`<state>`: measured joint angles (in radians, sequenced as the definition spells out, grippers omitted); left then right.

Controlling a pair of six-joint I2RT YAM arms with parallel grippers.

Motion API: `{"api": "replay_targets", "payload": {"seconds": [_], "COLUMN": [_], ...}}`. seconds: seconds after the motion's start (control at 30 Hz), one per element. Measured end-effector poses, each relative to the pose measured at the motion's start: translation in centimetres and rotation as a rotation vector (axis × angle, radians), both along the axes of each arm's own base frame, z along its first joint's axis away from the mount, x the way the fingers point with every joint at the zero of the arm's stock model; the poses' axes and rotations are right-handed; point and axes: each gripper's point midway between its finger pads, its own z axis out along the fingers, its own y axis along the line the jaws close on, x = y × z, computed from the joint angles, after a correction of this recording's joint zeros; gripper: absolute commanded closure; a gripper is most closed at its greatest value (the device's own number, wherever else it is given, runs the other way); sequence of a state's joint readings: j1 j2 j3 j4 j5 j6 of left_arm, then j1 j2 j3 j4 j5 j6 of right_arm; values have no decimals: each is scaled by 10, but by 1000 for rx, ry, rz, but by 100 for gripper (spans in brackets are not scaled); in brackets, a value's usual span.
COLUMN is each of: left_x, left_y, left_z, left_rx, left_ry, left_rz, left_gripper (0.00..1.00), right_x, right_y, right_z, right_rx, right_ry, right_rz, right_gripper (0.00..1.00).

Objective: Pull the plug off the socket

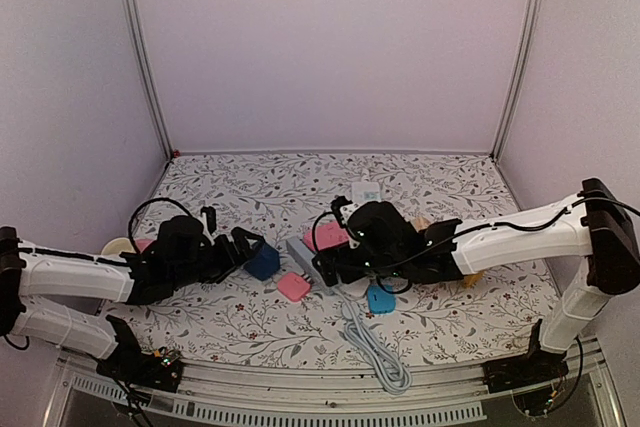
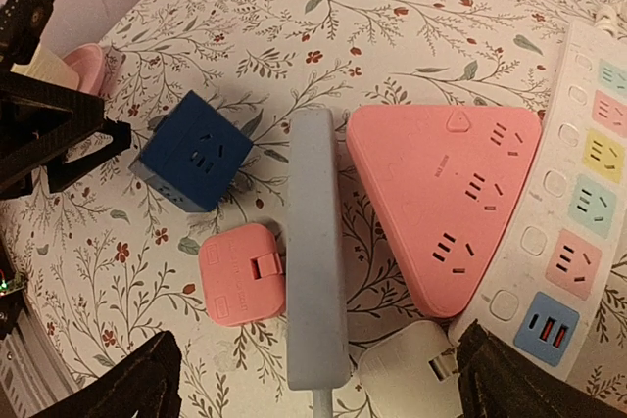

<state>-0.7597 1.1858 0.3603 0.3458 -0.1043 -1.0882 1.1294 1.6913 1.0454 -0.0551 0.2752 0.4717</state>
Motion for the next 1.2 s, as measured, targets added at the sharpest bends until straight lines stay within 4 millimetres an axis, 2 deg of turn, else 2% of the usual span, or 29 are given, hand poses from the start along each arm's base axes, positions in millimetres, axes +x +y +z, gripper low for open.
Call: {"api": "replay_targets", "payload": {"seconds": [0.17, 0.3, 0.43, 0.67, 0.7, 0.9, 1.1, 1.2], "left_x": [2, 8, 14, 26, 29, 41, 48, 51], "left_y": [12, 27, 44, 78, 85, 124, 161, 175], "left_z": [4, 13, 19, 36, 39, 48, 60, 62], "left_rx": [68, 146, 240, 386, 413, 523, 574, 595], "left_ry": [-24, -58, -86, -146, -155, -177, -192, -191], "left_rz": [33, 87, 153, 273, 293, 407, 506, 543], "left_gripper": [3, 3, 3, 3, 3, 3, 3, 3], "right_x": [8, 18, 33, 58, 62, 77, 95, 99], "right_y": [-26, -63, -117, -218, -238, -315, -399, -426], "right_z": [11, 10, 9, 30, 34, 49, 41, 27], "right_rx": [18, 11, 12, 73, 87, 116, 106, 97], "right_ry": [-15, -22, -29, -101, -119, -189, -180, -146], "right_rz": [-47, -117, -228, -464, -509, -689, -892, -961], "right_gripper": [1, 1, 1, 1, 1, 1, 1, 1]}}
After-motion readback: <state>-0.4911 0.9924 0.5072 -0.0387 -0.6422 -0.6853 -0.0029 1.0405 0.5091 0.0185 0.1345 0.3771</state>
